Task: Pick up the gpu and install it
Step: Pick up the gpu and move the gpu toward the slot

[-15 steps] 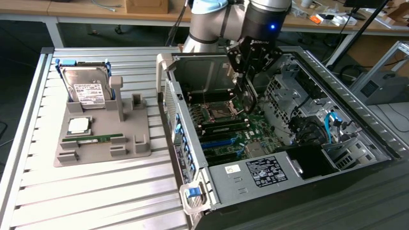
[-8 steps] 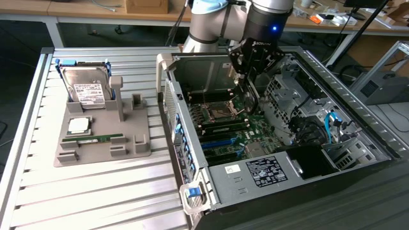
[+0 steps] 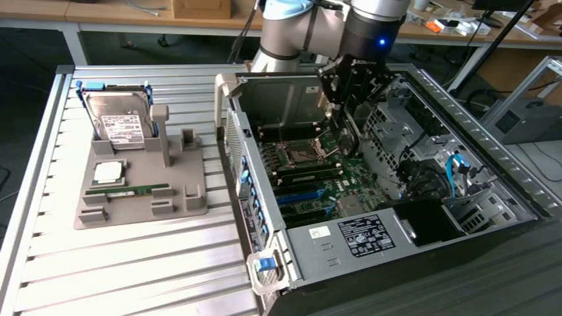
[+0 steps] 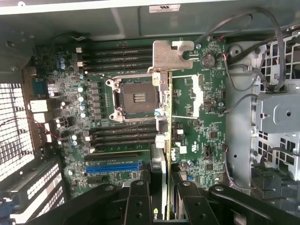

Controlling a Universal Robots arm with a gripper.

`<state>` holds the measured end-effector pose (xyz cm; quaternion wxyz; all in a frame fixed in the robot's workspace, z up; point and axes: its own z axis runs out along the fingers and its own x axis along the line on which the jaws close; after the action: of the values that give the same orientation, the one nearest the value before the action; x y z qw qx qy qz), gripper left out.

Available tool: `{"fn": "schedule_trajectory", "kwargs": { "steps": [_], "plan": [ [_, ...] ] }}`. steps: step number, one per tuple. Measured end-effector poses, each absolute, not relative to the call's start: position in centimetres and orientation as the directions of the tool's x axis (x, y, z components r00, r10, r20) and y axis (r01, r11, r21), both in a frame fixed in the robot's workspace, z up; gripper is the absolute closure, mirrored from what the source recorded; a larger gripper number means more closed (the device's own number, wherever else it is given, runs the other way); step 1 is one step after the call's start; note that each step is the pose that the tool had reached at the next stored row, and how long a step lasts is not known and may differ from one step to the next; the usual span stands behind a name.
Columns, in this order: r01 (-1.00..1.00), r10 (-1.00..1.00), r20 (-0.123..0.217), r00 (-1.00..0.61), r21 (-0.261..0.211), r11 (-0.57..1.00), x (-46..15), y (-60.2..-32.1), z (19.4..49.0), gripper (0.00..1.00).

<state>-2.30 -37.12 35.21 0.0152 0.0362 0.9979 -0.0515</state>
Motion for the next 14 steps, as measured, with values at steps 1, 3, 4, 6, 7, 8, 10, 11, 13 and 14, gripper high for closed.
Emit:
{"fn": "schedule_trajectory", "kwargs": {
  "steps": [1,3,4,6,7,8,10,11,13,14],
  "plan": [
    [0.074,0.071,-0.034,-0.997,-0.102,0.992,-2.21,-37.15,35.18,0.73],
    [0.074,0.071,-0.034,-0.997,-0.102,0.992,-2.05,-37.19,35.13,0.73],
    [0.074,0.071,-0.034,-0.997,-0.102,0.992,-1.97,-37.21,35.11,0.73],
    [0.074,0.071,-0.034,-0.997,-0.102,0.992,-1.83,-37.27,35.05,0.73],
    [0.074,0.071,-0.034,-0.997,-0.102,0.992,-1.78,-37.3,35.03,0.73],
    [0.074,0.071,-0.034,-0.997,-0.102,0.992,-1.74,-37.34,35.0,0.73],
    [0.074,0.071,-0.034,-0.997,-0.102,0.992,-1.71,-37.37,34.99,0.73],
    [0.074,0.071,-0.034,-0.997,-0.102,0.992,-1.71,-37.38,34.99,0.73],
    [0.074,0.071,-0.034,-0.997,-0.102,0.992,-1.71,-37.38,34.99,0.73],
    [0.074,0.071,-0.034,-0.997,-0.102,0.992,-1.71,-37.38,34.99,0.73]
  ]
}}
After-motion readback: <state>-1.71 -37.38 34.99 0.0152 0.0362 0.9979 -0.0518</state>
